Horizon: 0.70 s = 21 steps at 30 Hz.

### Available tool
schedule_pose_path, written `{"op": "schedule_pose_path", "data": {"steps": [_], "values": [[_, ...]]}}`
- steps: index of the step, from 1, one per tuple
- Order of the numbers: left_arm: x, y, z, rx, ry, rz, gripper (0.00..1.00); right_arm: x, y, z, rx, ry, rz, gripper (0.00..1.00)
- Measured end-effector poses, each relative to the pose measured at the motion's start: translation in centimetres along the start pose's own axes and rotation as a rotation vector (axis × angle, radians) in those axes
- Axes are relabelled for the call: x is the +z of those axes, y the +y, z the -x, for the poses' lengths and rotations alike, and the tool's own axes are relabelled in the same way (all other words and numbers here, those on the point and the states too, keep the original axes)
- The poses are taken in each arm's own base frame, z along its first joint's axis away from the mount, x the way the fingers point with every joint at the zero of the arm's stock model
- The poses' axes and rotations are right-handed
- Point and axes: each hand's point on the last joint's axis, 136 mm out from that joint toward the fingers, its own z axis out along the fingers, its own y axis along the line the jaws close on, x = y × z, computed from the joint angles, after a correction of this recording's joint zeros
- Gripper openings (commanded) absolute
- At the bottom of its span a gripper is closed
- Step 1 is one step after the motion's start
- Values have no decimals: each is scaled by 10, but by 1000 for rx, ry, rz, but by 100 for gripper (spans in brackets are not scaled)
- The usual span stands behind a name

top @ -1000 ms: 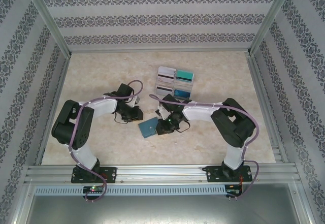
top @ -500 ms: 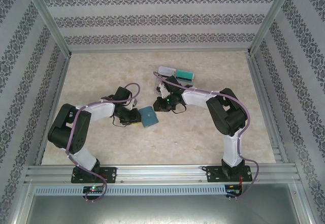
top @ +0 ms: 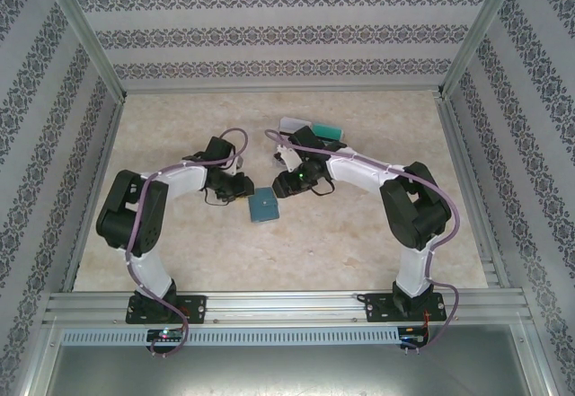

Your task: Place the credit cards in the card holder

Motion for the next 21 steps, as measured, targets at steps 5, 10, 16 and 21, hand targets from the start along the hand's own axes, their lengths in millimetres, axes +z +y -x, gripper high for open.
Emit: {"op": "schedule_pose_path", "data": {"steps": [5, 10, 16, 21], "values": [[4, -8, 18, 6, -17, -12, 27, 6, 24, 7, -175, -17, -52, 41], [1, -7, 25, -11, -29, -17, 30, 23, 32, 5, -276, 6, -86, 41], [-23, 13, 43, -108, -87, -37, 31, 36, 30, -2, -355, 32, -112, 41], [-58, 37, 59, -193, -180, -47, 31, 45, 23, 0, -404, 46, -134, 42]]}}
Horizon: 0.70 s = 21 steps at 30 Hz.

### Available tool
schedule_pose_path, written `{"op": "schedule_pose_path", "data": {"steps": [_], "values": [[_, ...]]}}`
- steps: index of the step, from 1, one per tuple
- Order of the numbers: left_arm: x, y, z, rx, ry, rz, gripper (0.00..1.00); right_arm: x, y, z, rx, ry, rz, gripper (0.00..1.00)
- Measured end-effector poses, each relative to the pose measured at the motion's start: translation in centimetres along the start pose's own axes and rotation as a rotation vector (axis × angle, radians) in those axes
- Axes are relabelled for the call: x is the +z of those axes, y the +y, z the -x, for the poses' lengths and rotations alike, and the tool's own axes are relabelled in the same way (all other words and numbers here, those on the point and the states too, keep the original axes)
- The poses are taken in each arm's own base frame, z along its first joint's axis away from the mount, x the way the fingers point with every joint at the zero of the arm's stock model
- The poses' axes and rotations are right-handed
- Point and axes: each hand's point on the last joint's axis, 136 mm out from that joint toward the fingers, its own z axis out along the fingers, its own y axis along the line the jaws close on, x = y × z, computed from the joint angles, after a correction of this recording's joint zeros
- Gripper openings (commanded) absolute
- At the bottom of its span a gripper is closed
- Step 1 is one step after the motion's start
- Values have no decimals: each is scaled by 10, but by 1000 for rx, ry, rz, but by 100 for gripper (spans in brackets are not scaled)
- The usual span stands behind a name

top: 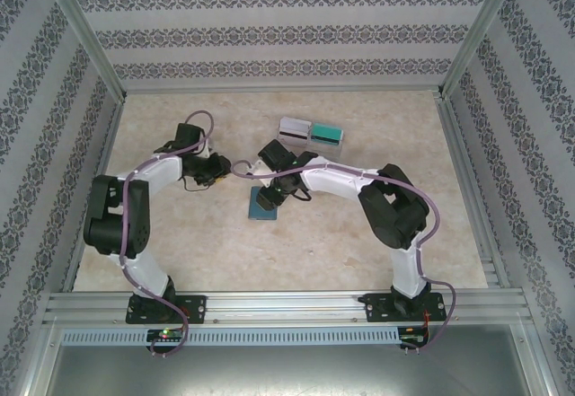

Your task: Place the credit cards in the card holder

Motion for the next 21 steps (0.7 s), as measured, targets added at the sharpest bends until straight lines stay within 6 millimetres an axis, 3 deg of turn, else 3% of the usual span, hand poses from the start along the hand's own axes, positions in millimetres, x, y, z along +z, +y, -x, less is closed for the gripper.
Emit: {"op": "schedule_pose_path", "data": {"steps": [5, 13, 17, 21], "values": [[-13, 0, 3, -16, -29, -13, 31, 14, -1, -3, -36, 32, -7, 43], [-10, 5, -9, -36, 0, -20, 31, 18, 0, -5, -73, 61, -6, 41], [-9, 3, -10, -45, 7, -36, 31, 21, 3, -5, -91, 73, -15, 22], [-9, -1, -9, -45, 3, -52, 31, 22, 8, -4, -81, 71, -13, 10]]}}
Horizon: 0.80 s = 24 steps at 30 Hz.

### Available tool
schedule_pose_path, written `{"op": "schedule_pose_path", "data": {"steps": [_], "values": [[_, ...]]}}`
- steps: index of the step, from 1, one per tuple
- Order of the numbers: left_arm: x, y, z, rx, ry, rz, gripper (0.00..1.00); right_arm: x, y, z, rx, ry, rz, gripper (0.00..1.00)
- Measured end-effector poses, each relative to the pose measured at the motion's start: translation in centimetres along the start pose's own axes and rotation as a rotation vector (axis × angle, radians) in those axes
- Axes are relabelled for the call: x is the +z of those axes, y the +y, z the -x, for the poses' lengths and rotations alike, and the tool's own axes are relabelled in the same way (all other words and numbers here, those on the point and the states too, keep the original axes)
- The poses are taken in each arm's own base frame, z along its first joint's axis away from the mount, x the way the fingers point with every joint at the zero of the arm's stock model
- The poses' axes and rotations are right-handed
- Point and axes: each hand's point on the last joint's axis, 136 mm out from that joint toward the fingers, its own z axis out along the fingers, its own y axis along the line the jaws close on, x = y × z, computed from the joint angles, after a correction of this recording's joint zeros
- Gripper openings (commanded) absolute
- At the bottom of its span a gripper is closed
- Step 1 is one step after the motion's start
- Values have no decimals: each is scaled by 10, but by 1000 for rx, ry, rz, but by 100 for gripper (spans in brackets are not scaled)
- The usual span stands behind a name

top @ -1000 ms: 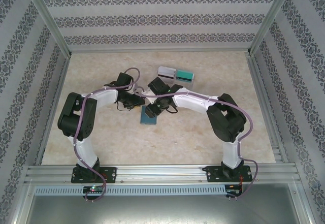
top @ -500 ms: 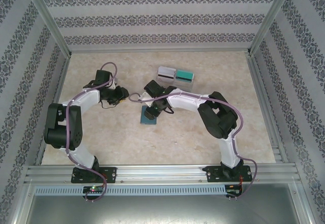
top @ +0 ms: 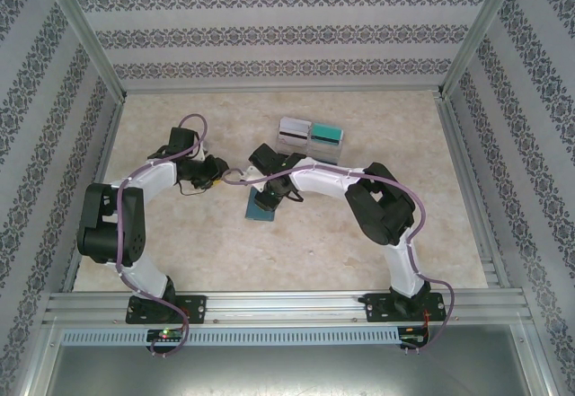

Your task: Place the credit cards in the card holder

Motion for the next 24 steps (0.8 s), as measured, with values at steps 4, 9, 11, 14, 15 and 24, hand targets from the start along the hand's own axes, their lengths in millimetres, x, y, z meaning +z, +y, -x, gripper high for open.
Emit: {"op": "schedule_pose_path", "data": {"steps": [4, 9, 11, 14, 15, 24], "values": [[4, -9, -8, 9, 22, -19, 31, 0, 1, 1, 29, -5, 4, 4], [15, -23, -27, 44, 74, -33, 31, -6, -2, 2, 80, -42, 13, 9], [16, -25, -30, 50, 80, -34, 31, -12, -5, 3, 116, -72, 26, 12], [16, -25, -30, 48, 79, -33, 31, -29, -15, 7, 184, -149, 35, 13], [16, -25, -30, 47, 79, -33, 31, -37, -19, 11, 210, -188, 36, 13], [11, -32, -35, 81, 86, -52, 37, -60, -54, 14, 508, -438, 137, 13]]}}
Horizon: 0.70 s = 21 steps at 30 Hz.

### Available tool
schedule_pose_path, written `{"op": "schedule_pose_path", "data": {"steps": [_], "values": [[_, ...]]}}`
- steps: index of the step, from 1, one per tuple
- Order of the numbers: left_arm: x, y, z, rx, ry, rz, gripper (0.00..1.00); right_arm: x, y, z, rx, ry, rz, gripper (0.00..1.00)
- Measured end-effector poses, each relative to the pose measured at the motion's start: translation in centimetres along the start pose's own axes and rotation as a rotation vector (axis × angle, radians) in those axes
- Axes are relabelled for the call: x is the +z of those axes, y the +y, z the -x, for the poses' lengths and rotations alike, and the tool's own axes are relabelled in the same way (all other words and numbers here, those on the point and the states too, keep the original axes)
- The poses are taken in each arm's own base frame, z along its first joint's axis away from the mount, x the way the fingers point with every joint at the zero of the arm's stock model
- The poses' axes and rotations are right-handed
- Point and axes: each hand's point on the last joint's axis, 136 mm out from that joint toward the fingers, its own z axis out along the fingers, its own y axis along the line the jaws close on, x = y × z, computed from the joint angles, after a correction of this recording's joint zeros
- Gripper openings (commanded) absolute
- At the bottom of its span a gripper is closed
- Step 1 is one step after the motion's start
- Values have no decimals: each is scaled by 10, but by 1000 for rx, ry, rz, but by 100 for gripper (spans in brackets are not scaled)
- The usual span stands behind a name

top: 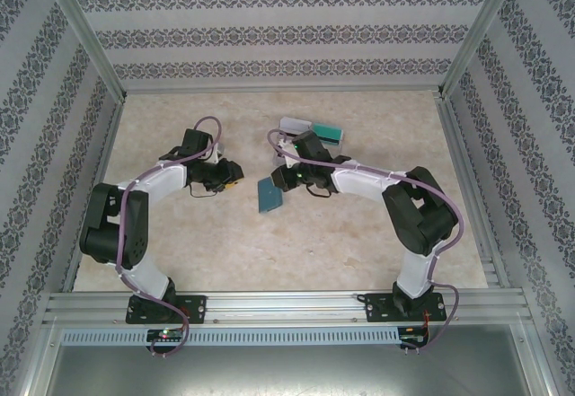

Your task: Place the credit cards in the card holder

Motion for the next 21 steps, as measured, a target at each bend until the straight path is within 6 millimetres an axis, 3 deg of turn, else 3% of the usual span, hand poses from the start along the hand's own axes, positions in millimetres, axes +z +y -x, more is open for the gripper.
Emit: {"op": "schedule_pose_path", "data": {"steps": [3, 5, 14, 17, 21], "values": [[-4, -6, -3, 28, -3, -12, 41, 2, 2, -6, 70, -13, 46, 13], [-8, -10, -4, 39, -9, -21, 44, -1, 11, 3, 85, -41, 84, 13], [-20, -20, -2, 69, -39, -43, 48, -41, 64, 76, 14, -214, 233, 13], [-18, -16, -6, 65, -34, -43, 47, -41, 65, 77, 22, -218, 246, 13], [-11, -3, -17, 37, -11, -26, 47, -34, 57, 63, 61, -185, 244, 13]]}}
